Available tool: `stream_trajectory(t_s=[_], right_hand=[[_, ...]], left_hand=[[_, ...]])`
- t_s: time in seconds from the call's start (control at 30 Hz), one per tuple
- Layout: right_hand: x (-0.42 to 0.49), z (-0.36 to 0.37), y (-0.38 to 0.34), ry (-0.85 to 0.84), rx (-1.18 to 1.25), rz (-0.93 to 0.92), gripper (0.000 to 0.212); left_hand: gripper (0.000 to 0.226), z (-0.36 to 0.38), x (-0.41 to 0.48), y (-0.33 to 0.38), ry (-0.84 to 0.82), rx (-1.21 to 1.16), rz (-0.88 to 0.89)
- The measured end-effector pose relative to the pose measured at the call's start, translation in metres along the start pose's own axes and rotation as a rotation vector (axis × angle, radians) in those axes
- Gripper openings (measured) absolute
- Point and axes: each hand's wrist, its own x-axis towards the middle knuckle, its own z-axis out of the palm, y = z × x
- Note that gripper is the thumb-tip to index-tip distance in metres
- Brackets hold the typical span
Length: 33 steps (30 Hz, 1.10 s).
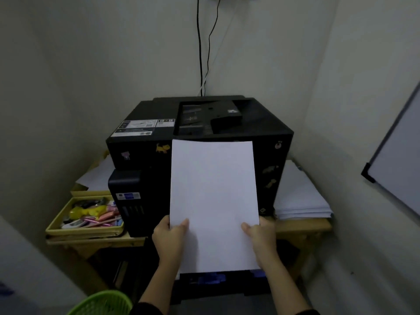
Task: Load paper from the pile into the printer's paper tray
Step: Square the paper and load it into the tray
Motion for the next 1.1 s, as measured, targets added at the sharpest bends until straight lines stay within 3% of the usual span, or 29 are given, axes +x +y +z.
stream_trajectory(t_s=[0.2, 0.3, 0.4, 0.5, 0.63, 0.73, 0.9, 1.0, 1.1], right_hand=[[-0.012, -0.004, 0.037, -0.088, -0.165, 0.175, 0.026], [-0.010, -0.004, 0.030, -0.142, -0.291, 0.320, 0.030], [-0.005, -0.003, 0.020, -0.201, -0.357, 0.396, 0.040], [-0.002, 0.000, 0.018, -0.229, -0.449, 0.440, 0.044], [-0.003, 0.001, 0.020, -0.214, -0.486, 0.452, 0.033], [-0.005, -0.002, 0.020, -0.152, -0.424, 0.409, 0.016], [-0.010, -0.002, 0.025, -0.085, -0.336, 0.358, 0.005], [-0.009, -0.002, 0.028, -0.080, -0.319, 0.362, 0.006], [-0.004, 0.000, 0.030, -0.094, -0.318, 0.372, 0.024]], left_hand=[[0.010, -0.016, -0.017, -0.044, 0.026, 0.119, -0.191], [0.021, -0.020, -0.019, -0.051, 0.047, 0.207, -0.322], [0.032, -0.019, -0.010, -0.047, -0.020, 0.361, -0.446], [0.019, -0.019, -0.003, -0.045, -0.096, 0.428, -0.509], [0.015, -0.021, -0.001, -0.048, -0.147, 0.481, -0.516], [0.016, -0.018, 0.003, -0.050, -0.165, 0.482, -0.496], [0.016, -0.019, 0.008, -0.050, -0.186, 0.469, -0.488], [0.017, -0.021, 0.008, -0.049, -0.195, 0.459, -0.484], [0.016, -0.019, 0.010, -0.048, -0.183, 0.451, -0.472]])
